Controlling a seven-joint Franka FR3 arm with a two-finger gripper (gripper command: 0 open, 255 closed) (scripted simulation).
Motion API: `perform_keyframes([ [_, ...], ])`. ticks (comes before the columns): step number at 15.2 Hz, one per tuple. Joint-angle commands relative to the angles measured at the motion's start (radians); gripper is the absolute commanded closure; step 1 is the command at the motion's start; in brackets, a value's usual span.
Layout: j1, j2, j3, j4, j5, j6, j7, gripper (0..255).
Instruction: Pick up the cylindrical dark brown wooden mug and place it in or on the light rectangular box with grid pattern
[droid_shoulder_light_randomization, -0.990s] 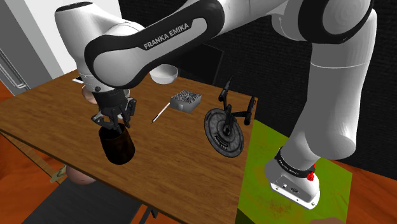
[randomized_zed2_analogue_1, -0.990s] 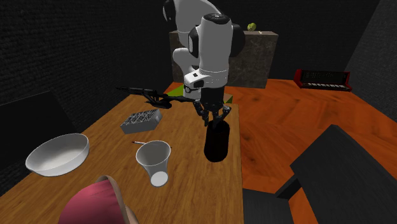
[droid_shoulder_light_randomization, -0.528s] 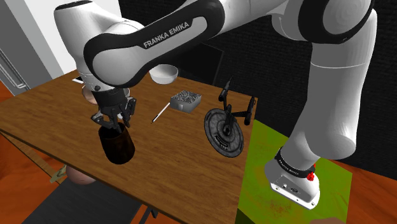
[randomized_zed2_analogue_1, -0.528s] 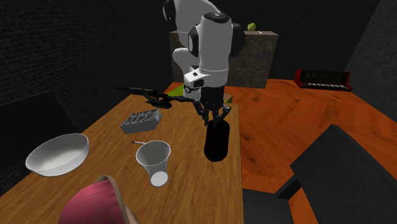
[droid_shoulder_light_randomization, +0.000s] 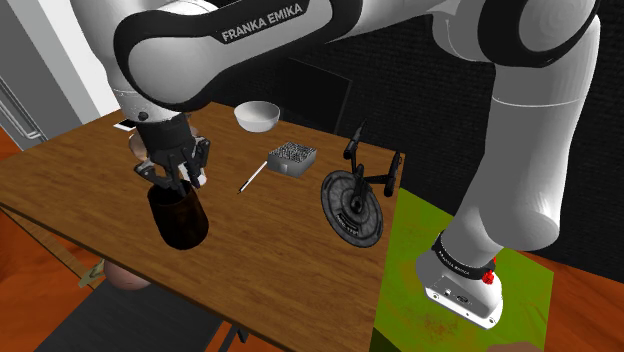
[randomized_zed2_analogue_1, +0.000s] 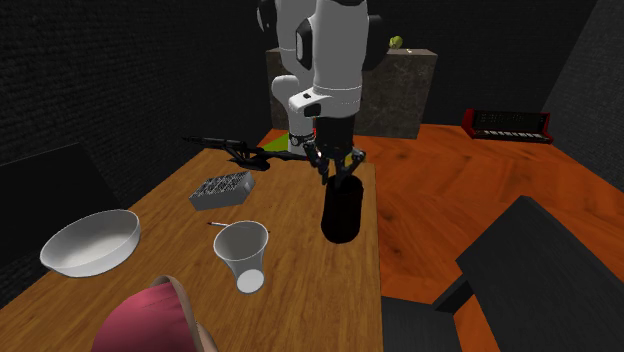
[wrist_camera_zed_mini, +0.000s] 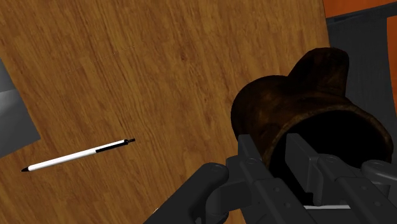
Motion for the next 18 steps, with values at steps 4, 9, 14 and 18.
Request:
perform_keyframes([
  [4, 0.0, -0.015, 0.004, 0.052, 0.009, -0.065, -0.007, 255],
  [9, 0.004, -0.021, 0.007, 0.112, 0.014, -0.13, -0.01, 255],
  [14, 0.01, -0.02, 0.009, 0.181, 0.015, -0.197, -0.013, 255],
  [18, 0.017, -0.014, 0.011, 0.243, 0.012, -0.254, -0.013, 255],
])
